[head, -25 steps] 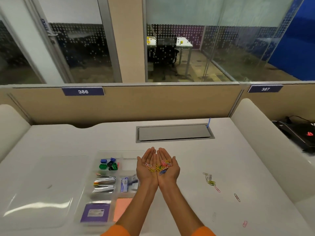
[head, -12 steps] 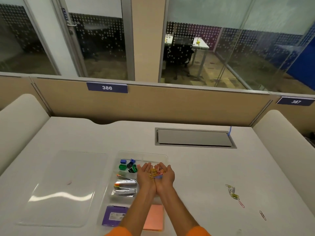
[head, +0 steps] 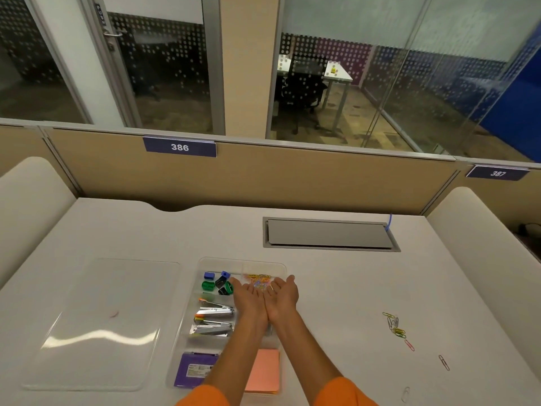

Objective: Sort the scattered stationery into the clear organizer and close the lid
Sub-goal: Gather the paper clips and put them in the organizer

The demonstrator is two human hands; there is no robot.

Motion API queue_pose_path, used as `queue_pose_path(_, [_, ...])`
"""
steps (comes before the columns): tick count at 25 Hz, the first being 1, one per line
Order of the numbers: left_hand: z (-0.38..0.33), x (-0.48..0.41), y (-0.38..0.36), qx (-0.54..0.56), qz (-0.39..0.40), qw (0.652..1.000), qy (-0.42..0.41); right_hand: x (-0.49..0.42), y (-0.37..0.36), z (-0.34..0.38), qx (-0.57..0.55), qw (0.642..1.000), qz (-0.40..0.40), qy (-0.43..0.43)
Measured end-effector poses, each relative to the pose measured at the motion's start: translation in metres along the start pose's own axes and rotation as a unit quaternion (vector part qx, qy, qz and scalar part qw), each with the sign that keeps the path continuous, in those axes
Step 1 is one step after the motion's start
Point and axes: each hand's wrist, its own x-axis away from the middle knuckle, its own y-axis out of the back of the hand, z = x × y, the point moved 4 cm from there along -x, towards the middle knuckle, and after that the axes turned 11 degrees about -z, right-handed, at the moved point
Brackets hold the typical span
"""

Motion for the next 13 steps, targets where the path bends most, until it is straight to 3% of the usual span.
queue_pose_path(7, [0.009,0.000,0.001,0.040,0.092,0.994,-0.036,0.017,0.008,0.011,-0.051,0.995,0.076,0.033])
queue_pose_path(13, [0.062,0.037,-0.015,0.008,0.148,0.989,0.001,0.035,0.051,0.063,-0.130,0.984,0.091,0.075])
